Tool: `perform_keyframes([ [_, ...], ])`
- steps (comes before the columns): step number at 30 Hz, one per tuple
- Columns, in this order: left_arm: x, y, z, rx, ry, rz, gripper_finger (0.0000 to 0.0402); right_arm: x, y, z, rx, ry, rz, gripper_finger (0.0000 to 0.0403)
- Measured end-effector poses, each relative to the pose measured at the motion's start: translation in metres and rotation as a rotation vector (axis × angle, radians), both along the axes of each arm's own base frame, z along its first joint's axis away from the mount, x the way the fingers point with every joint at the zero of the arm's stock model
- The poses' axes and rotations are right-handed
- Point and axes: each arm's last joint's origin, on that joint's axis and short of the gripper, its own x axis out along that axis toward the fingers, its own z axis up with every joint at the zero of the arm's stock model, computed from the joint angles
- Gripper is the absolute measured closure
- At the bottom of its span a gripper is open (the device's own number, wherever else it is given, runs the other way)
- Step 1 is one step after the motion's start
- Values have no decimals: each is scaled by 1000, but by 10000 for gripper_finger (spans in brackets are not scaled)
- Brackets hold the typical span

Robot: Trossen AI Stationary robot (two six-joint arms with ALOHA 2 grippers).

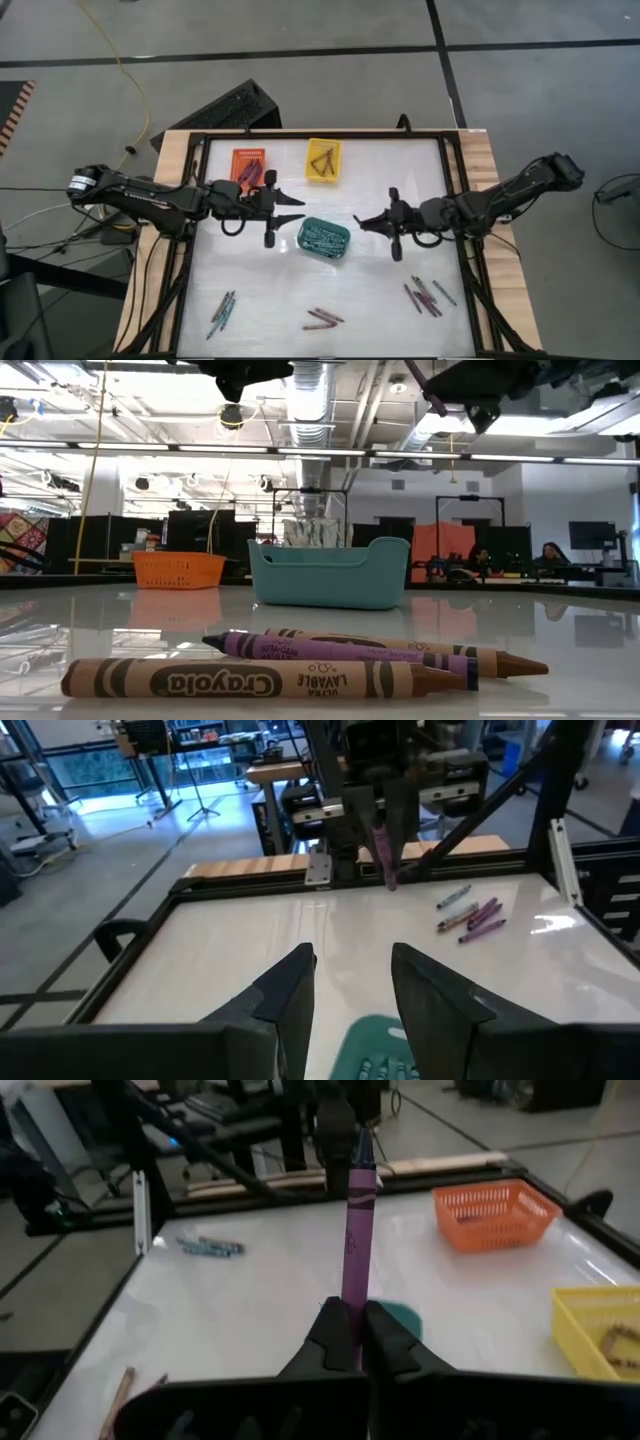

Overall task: Sort crayons
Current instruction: Put the violet crayon into the orange bin

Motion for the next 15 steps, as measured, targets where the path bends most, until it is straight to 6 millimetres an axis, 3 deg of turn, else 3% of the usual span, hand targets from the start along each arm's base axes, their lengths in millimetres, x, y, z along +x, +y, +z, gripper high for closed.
perform_keyframes([
  [15,1,0,7,-5,-74,-6,276,8,-21,18,-77,-184,24,403],
])
